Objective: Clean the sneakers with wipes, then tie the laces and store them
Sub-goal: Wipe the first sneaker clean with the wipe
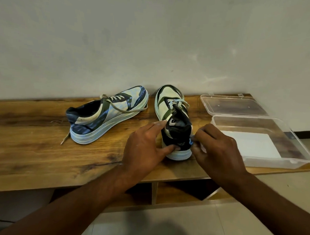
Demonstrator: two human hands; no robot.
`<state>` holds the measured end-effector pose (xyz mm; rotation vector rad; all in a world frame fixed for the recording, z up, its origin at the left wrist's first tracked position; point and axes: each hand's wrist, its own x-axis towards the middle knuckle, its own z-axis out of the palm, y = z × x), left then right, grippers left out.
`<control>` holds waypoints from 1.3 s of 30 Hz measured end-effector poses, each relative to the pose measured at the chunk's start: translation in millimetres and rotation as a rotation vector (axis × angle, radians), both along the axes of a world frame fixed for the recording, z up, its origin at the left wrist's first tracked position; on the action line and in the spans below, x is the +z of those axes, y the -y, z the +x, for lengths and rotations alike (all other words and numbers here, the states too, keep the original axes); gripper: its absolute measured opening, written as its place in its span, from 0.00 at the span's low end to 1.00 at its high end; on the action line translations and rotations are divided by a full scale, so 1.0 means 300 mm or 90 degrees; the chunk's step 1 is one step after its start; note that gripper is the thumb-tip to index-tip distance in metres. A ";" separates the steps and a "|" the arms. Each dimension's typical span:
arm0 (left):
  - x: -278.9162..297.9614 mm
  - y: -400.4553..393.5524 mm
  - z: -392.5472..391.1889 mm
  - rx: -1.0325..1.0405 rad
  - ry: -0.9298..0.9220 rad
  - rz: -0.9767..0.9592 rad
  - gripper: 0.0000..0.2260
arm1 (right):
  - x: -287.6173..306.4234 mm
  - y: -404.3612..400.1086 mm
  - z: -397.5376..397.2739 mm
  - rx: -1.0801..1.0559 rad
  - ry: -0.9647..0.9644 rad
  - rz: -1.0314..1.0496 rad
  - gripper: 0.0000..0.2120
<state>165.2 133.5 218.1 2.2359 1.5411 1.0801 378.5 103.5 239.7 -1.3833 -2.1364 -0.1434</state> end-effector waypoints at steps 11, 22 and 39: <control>0.014 0.065 -0.012 0.007 0.286 -0.147 0.34 | -0.035 -0.019 -0.027 0.094 -0.254 -0.013 0.12; 0.067 0.049 -0.015 0.073 0.361 -0.209 0.18 | -0.026 -0.021 -0.069 0.098 -0.307 -0.071 0.13; 0.056 0.087 -0.203 0.062 0.774 -0.550 0.13 | 0.027 -0.027 -0.166 0.066 -0.355 -0.106 0.14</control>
